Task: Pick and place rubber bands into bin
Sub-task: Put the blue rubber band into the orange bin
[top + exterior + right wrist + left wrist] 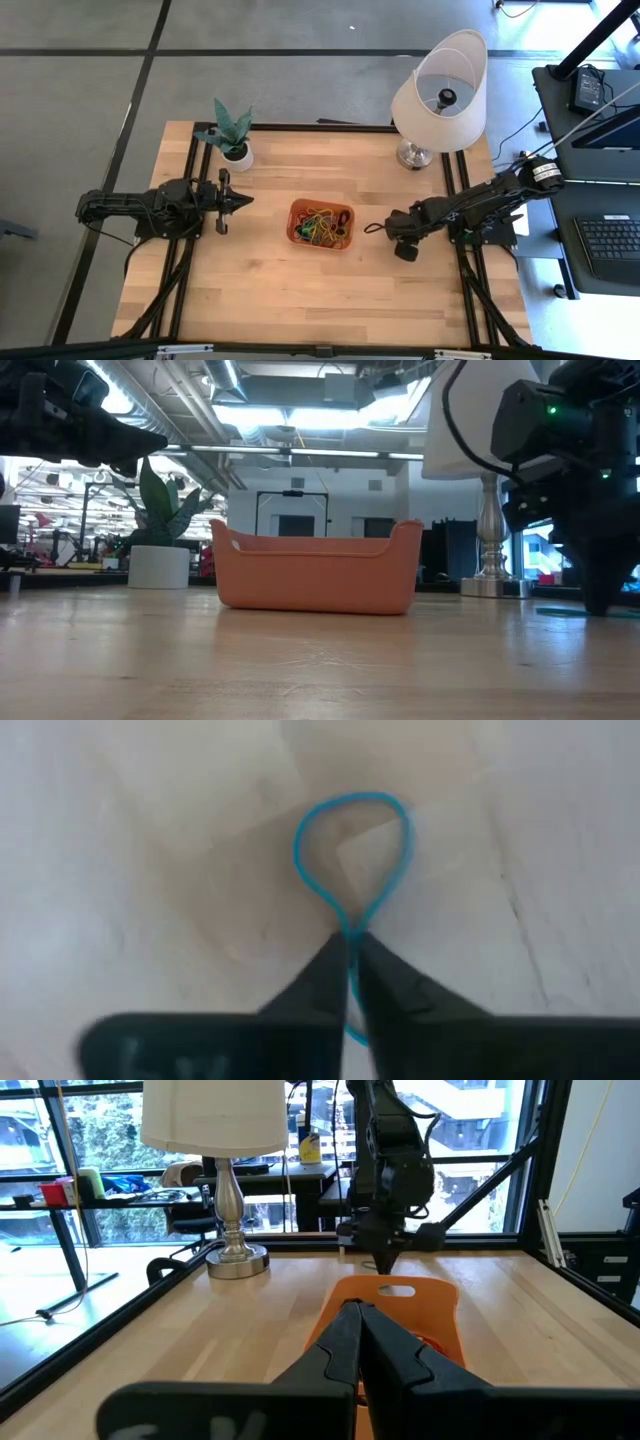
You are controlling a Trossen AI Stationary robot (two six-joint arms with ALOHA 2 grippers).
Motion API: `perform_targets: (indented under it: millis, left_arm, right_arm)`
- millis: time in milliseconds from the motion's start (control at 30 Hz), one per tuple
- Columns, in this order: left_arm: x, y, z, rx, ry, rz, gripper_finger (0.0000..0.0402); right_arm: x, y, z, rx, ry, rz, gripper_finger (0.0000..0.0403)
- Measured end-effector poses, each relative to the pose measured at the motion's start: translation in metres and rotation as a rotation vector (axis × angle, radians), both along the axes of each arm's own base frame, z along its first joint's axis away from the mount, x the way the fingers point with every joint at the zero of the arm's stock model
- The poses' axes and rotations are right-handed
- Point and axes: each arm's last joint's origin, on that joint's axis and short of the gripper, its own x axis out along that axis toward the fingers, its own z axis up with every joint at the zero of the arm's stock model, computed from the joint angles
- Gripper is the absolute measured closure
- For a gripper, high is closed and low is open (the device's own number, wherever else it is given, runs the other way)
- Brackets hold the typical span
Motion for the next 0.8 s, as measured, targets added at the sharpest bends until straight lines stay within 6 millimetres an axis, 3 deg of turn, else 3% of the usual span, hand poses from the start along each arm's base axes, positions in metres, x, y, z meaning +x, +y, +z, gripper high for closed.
perform_targets:
  millis: [67, 267, 467, 800]
  left_arm:
    - [0.000, 0.000, 0.000, 0.000, 0.000, 0.000, 0.0400]
    - [0.000, 0.000, 0.000, 0.000, 0.000, 0.000, 0.0400]
    - [0.000, 0.000, 0.000, 0.000, -0.002, 0.000, 0.0400]
    - [0.000, 0.000, 0.000, 0.000, -0.003, 0.000, 0.0400]
  right_arm:
    - [0.000, 0.000, 0.001, -0.003, -0.005, -0.054, 0.0391]
    - [0.015, 0.000, 0.026, -0.064, 0.005, -0.132, 0.0398]
    - [0.042, 0.005, 0.082, -0.109, -0.083, -0.187, 0.0401]
    - [0.094, 0.009, 0.194, -0.205, -0.511, -0.234, 0.0402]
